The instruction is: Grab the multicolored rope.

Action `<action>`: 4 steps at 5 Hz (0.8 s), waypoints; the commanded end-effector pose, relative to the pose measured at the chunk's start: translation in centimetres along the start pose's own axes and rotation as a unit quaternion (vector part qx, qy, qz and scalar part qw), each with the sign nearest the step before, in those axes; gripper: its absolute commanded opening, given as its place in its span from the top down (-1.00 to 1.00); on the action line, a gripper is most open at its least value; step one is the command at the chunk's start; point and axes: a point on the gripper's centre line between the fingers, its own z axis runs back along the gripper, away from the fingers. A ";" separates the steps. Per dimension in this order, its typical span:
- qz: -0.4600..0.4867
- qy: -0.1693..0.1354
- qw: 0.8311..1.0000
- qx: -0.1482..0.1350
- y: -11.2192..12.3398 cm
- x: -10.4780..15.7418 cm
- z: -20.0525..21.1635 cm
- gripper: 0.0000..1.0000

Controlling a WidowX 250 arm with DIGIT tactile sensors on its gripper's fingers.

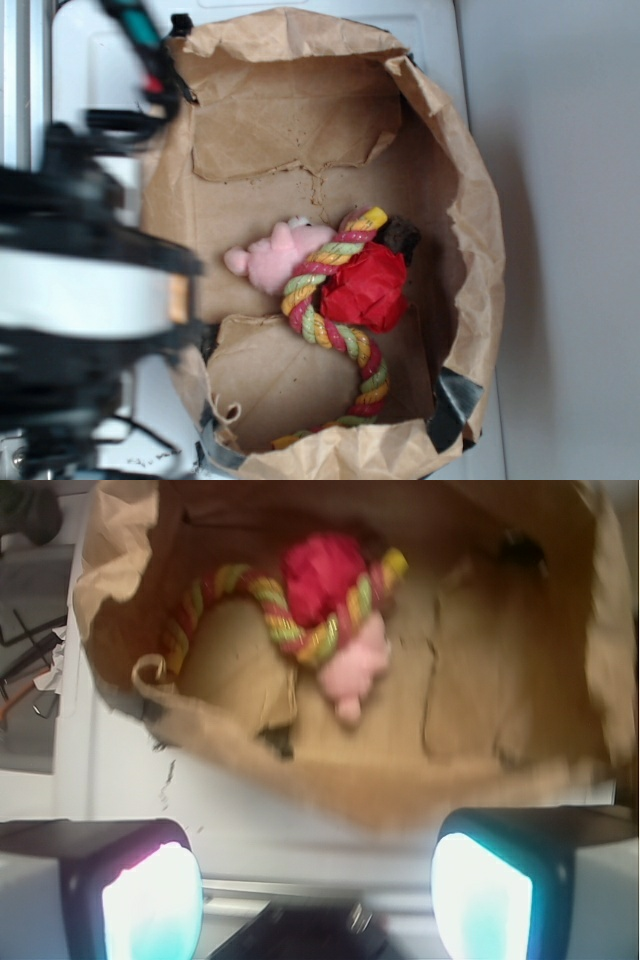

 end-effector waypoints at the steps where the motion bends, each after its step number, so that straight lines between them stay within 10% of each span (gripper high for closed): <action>1: -0.094 -0.052 0.994 0.017 0.6 5.3 -0.6 -1.00; 4: -0.268 -0.068 0.961 0.006 0.3 9.1 -5.8 -1.00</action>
